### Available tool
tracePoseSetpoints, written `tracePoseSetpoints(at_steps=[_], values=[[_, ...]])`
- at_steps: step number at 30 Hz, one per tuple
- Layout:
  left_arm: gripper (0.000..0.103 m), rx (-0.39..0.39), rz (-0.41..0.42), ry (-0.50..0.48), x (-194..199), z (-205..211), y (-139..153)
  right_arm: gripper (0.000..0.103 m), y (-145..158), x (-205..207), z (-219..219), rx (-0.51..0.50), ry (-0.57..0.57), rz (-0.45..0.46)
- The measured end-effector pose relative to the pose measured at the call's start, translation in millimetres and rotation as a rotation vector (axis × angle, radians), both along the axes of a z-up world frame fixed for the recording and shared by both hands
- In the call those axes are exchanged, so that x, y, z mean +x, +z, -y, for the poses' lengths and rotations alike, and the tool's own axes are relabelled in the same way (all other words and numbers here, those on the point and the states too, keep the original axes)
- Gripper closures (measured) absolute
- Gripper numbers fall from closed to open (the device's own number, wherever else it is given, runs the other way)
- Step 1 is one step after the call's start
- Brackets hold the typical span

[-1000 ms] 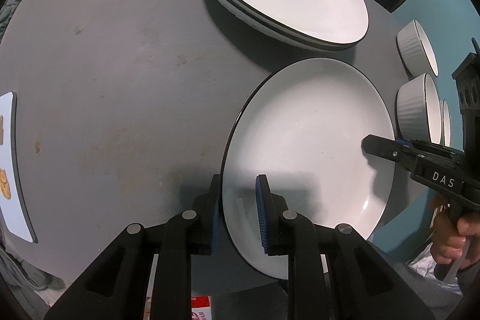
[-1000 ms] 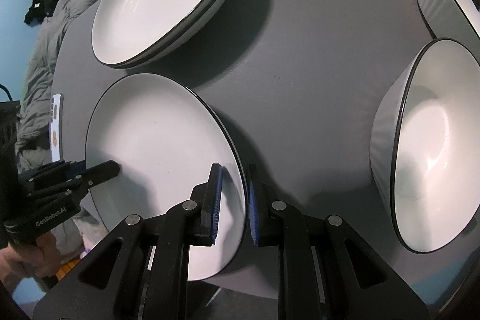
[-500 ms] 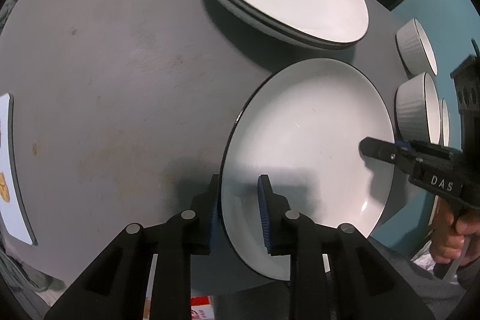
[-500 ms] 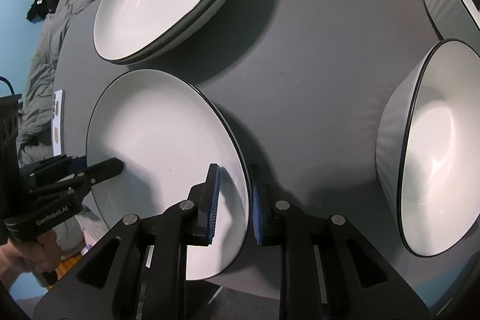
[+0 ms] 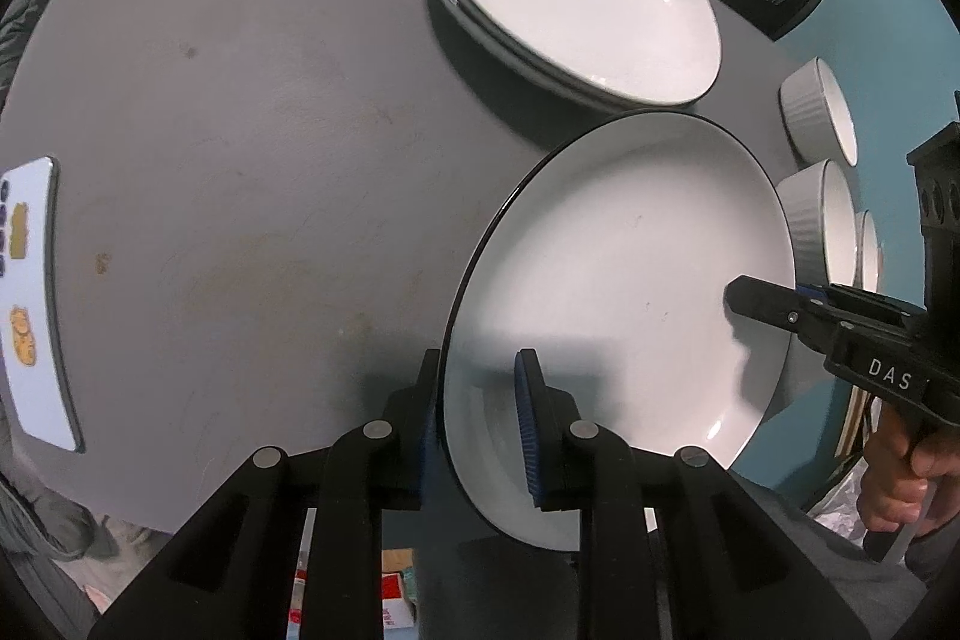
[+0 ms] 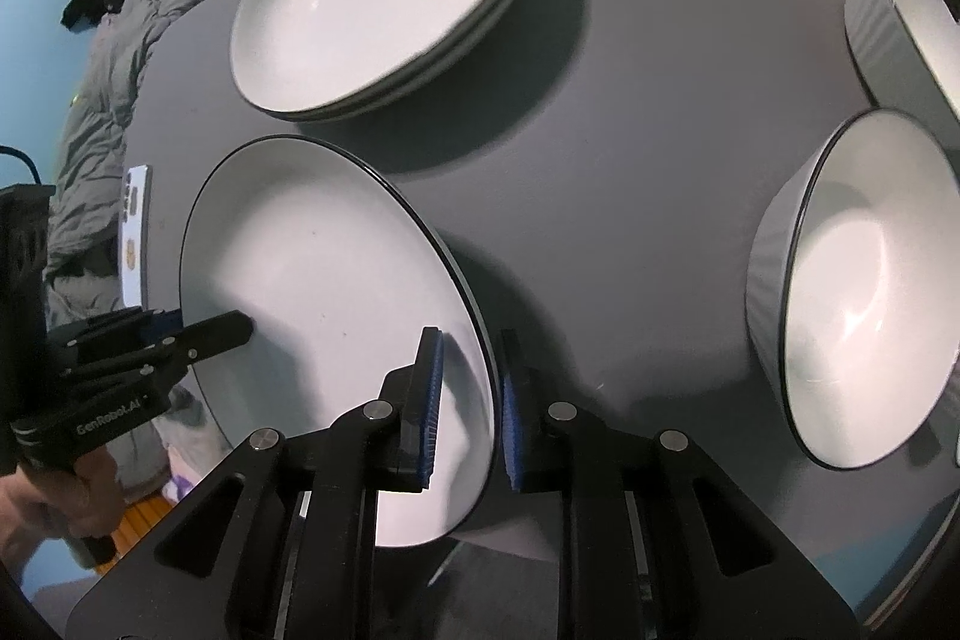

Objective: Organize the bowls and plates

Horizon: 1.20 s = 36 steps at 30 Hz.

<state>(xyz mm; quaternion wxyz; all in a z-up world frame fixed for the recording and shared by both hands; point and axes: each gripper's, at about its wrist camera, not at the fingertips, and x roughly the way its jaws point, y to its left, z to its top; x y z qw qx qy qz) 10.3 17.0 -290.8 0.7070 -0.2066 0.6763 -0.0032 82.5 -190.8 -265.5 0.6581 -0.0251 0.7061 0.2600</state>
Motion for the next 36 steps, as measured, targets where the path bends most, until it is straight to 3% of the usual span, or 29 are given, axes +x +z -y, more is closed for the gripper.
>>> tracePoseSetpoints(at_steps=[11, 19, 29, 36], values=[[0.081, 0.005, 0.045, 0.020, 28.9, -15.3, 27.6, 0.086, 34.4, 29.1, -5.0, 0.027, -0.005, 0.043], [0.081, 0.038, 0.084, 0.022, 73.1, -31.9, 40.4, 0.086, 39.1, 64.3, -22.8, 0.046, -0.010, 0.064], [0.079, 0.082, 0.077, 0.029, 135.3, -47.4, 32.9, 0.086, 32.4, 111.7, -42.4, 0.046, -0.008, 0.067], [0.079, 0.114, 0.052, 0.036, 153.5, -58.0, 23.3, 0.086, 21.1, 136.5, -51.0, 0.050, -0.012, 0.033]])
